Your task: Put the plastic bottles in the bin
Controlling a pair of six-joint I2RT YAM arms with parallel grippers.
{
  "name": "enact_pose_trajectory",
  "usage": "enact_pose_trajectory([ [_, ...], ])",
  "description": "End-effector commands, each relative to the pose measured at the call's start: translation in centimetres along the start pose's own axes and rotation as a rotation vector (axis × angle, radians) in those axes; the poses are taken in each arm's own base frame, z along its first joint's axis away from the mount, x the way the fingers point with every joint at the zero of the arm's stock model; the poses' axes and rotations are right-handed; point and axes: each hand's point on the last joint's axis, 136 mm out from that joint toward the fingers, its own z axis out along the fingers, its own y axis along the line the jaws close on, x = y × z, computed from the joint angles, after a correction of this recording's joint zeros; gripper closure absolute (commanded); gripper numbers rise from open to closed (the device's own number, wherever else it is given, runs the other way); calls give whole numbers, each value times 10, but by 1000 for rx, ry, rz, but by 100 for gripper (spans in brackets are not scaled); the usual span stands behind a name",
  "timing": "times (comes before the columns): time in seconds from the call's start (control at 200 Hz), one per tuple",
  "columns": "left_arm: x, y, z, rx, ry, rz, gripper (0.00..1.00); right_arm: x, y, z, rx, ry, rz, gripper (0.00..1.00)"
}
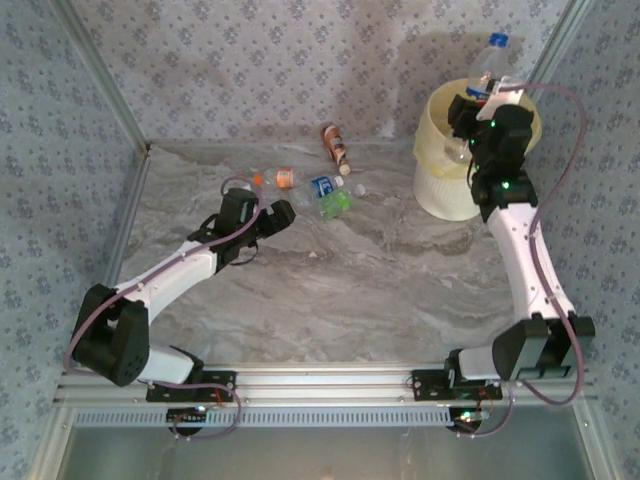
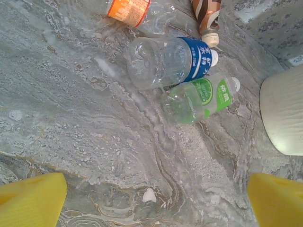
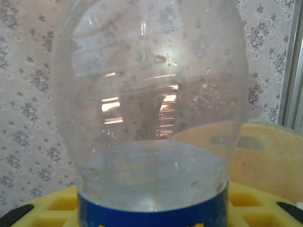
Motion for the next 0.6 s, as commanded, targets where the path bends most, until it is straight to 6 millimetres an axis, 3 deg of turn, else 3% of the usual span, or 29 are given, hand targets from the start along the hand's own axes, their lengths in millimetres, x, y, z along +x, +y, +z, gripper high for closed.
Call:
enact_pose_trajectory([
  [0.0,-11,-8,-6,17,-23,-1,2,-10,-8,16,-22,17,17,50],
  [0.18,-11,-8,-5,15,-20,-4,2,-11,-37,51,42,-5,-31,50],
  [0.305,-10,-7,-4,12,-18,-5,2,2,-49,75,83,20,-118,48],
  [0.45,-9,-5,-5,6,-19,-3,2,30,-61,97,114,105,-183,47],
  [0.595,-9,-2,-5,-3,-21,-3,2,69,-57,96,63,234,-139,45],
])
